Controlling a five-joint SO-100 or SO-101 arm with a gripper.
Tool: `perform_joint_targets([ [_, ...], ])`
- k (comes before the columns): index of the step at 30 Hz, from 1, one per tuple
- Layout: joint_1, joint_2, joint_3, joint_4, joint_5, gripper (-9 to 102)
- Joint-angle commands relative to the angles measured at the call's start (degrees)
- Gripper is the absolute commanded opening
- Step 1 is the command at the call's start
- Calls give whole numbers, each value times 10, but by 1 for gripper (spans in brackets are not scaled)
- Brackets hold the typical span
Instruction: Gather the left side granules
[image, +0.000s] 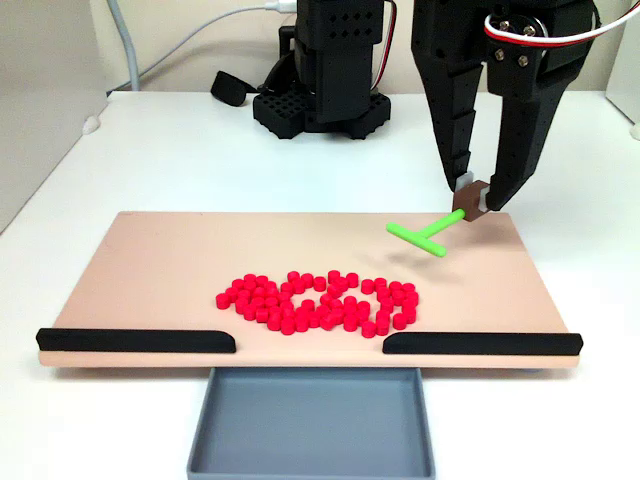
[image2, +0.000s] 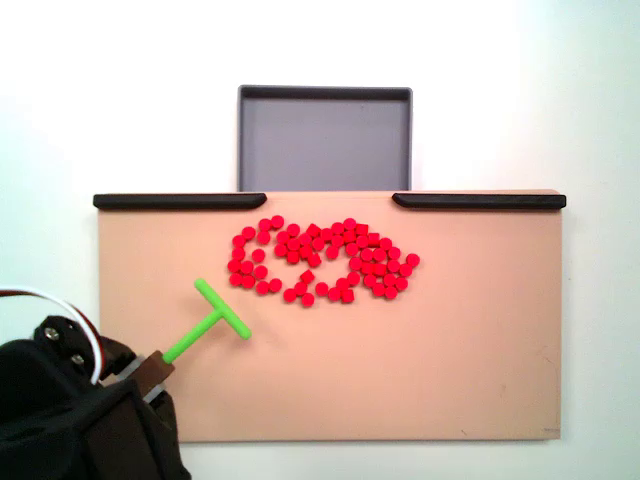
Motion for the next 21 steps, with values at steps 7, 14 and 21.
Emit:
perform_joint_targets([
  [7, -11, -4, -29, 4, 39, 0],
  [14, -15, -14, -40, 4, 62, 0],
  [21, -24, -27, -58, 4, 95, 0],
])
